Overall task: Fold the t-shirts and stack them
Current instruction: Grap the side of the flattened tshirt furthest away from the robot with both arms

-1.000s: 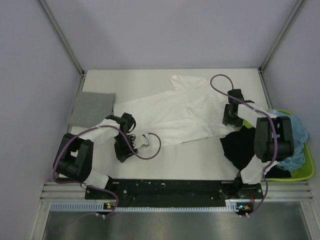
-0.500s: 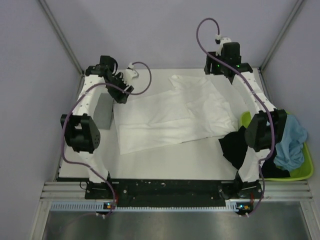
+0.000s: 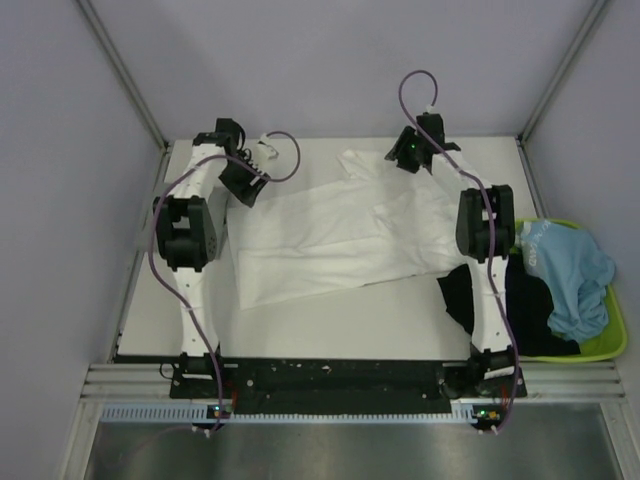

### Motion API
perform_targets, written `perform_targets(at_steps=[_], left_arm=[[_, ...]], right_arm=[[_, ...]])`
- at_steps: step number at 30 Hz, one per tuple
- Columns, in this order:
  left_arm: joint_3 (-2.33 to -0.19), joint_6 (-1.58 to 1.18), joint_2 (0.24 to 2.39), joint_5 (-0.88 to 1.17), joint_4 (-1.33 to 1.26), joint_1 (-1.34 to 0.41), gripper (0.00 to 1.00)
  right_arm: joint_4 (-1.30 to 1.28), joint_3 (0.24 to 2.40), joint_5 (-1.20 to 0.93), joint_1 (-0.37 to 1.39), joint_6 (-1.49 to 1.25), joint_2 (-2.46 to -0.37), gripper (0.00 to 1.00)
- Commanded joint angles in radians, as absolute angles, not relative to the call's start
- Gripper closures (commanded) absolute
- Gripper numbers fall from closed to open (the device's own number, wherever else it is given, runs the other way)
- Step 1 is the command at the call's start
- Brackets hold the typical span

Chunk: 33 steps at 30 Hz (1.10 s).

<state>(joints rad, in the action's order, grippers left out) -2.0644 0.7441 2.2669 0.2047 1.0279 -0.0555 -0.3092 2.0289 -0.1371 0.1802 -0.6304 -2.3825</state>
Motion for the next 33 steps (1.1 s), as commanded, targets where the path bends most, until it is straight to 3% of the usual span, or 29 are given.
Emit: perform_targets(at_steps=[1,9,12,16,21,24,27,29,33], left_arm=[[-2.114,0.698,2.330,0.175,0.992,-0.051,0.27],[-2.102,0.684,2.387,0.187,1.017,-0.051,0.31],[-2.100,0.680,2.393,0.198,1.017,-0.052,0.36],[-2.095,0.689,2.390,0.225,1.020,-0.054,0.56],[-2.065,0.718,2.347,0.268,1.016,-0.060,1.00],[-2.026,0.716,2.313,0.261,0.973,-0.060,1.00],[-2.019,0.715,2.293,0.253,0.965,-0.060,1.00],[-2.016,0.715,2.280,0.249,0.966,-0.061,1.00],[-1.987,0.722,2.231,0.241,0.956,-0.061,1.00]], right_arm=[[-0.215,2.046,-0.132,0.199,-0.779,-2.399,0.53],[-0.255,2.088,-0.101,0.201,-0.850,-2.483,0.52],[-0.278,2.095,-0.107,0.206,-0.858,-2.496,0.52],[-0.281,2.120,-0.107,0.216,-0.864,-2.516,0.49],[-0.235,2.155,-0.149,0.232,-0.914,-2.563,0.52],[-0.187,2.145,-0.164,0.233,-0.954,-2.571,0.63],[-0.149,2.135,-0.172,0.235,-0.966,-2.565,0.87],[-0.132,2.137,-0.179,0.235,-0.966,-2.554,0.97],[-0.106,2.122,-0.205,0.229,-0.948,-2.504,1.00]])
